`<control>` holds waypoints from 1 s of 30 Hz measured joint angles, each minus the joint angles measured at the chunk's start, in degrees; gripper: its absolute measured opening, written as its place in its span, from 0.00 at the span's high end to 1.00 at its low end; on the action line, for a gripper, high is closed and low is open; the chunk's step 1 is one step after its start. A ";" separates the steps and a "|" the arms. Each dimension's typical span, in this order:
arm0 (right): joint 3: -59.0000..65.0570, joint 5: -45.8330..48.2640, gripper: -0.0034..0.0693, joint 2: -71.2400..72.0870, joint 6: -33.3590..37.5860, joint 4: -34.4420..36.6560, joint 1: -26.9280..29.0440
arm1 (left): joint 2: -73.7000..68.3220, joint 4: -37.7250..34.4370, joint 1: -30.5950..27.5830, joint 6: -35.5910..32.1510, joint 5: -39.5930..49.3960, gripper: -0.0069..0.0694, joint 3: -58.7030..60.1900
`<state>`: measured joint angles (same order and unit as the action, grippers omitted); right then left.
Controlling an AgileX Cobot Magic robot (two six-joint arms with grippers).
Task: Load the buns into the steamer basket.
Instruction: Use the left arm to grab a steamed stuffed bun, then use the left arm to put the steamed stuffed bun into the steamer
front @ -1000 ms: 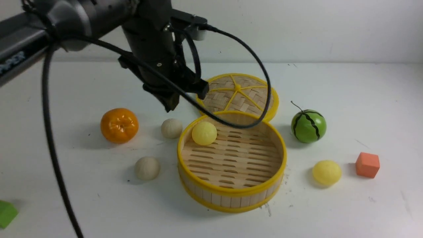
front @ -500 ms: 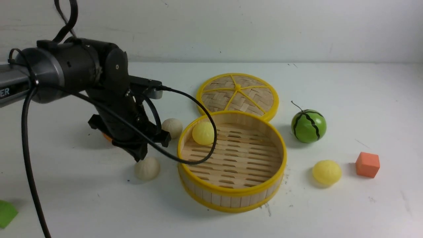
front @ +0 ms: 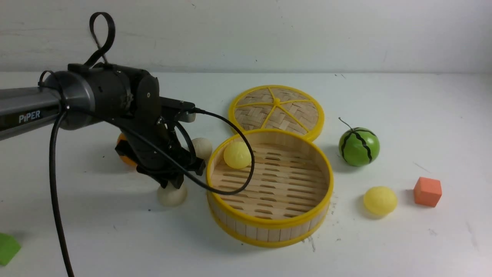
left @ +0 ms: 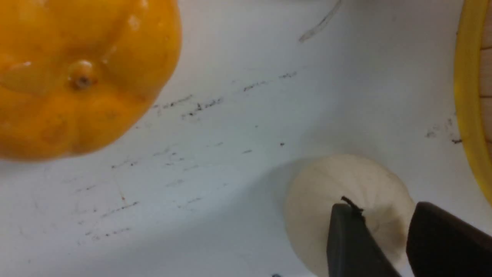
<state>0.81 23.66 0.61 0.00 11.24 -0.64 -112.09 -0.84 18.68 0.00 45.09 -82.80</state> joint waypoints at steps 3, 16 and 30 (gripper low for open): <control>0.00 0.00 0.62 0.00 0.00 0.00 0.00 | 0.00 0.17 0.00 0.00 -0.02 0.61 0.00; 0.00 0.00 0.62 0.00 0.00 0.00 0.00 | -1.84 0.22 0.00 0.00 1.02 0.64 -0.05; 0.00 0.00 0.62 0.00 0.00 0.00 0.00 | 3.32 1.68 0.79 1.39 10.43 0.93 -3.54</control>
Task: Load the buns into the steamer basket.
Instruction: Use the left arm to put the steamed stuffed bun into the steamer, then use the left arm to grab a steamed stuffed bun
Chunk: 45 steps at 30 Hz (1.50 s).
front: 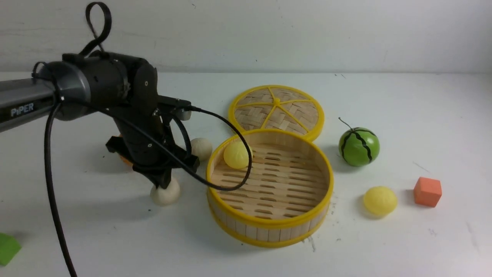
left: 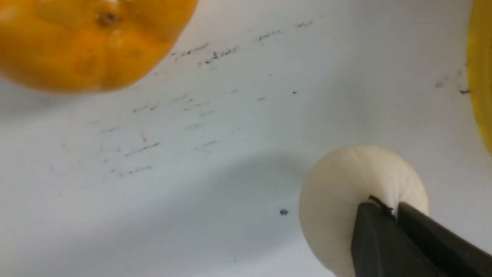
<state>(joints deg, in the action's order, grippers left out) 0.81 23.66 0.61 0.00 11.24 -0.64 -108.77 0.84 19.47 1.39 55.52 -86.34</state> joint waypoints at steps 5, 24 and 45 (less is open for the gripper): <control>0.00 0.00 0.62 0.00 0.00 0.00 0.00 | 6.04 -0.84 7.25 -2.86 0.71 0.93 -2.50; 0.00 0.00 0.62 0.00 0.00 0.00 0.00 | -8.90 -1.47 15.79 -4.55 1.77 0.72 -12.67; 0.00 0.00 0.62 0.00 0.00 0.00 0.00 | -19.33 -5.32 -0.46 -8.58 3.83 0.73 -32.81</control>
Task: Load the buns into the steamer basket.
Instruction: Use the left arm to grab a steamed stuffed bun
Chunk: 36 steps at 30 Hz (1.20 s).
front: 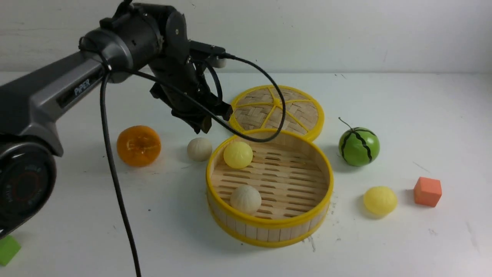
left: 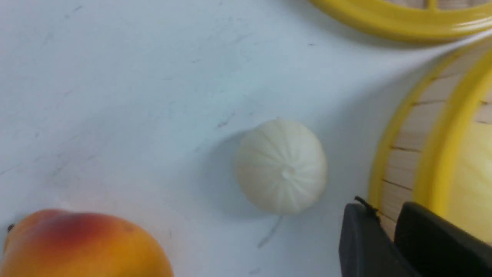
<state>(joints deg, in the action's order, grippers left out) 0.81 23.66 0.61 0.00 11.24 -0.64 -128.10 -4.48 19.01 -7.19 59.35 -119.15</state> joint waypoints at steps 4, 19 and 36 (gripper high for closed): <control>0.00 0.00 0.62 0.00 0.00 0.00 0.00 | -5.80 -0.75 -1.84 -0.02 0.64 0.62 -5.42; 0.00 0.00 0.62 0.00 0.00 0.00 0.00 | -9.97 0.05 -2.20 -0.09 -0.67 0.59 -7.71; 0.00 0.00 0.62 0.00 0.00 0.00 0.00 | -8.88 0.80 -2.20 0.95 4.49 0.93 -7.71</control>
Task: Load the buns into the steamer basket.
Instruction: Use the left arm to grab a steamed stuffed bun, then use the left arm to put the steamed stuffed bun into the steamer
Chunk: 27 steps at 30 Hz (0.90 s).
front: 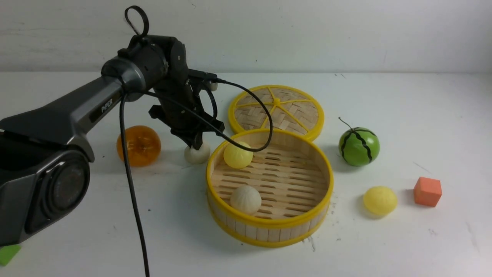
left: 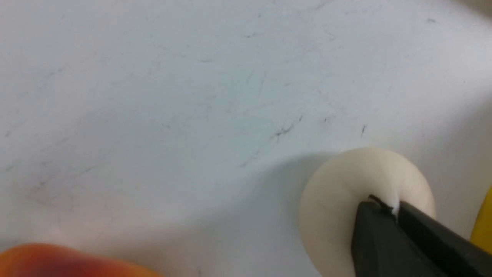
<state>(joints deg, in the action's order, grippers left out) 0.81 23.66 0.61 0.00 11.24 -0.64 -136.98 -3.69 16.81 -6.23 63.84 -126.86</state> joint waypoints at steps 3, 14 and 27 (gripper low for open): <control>0.00 0.00 0.62 0.00 0.00 0.00 0.00 | 2.14 0.87 0.30 0.05 2.33 0.93 -0.18; 0.00 0.05 0.62 0.00 0.00 0.00 0.00 | 13.30 3.69 17.47 -0.11 6.91 0.93 -1.11; 0.00 0.05 0.62 0.00 0.00 0.00 0.00 | 3.27 10.75 21.84 1.58 -0.69 0.89 -1.06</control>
<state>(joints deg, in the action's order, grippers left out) 0.81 23.70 0.61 0.00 11.24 -0.64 -133.71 7.07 38.65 -4.66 63.15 -127.92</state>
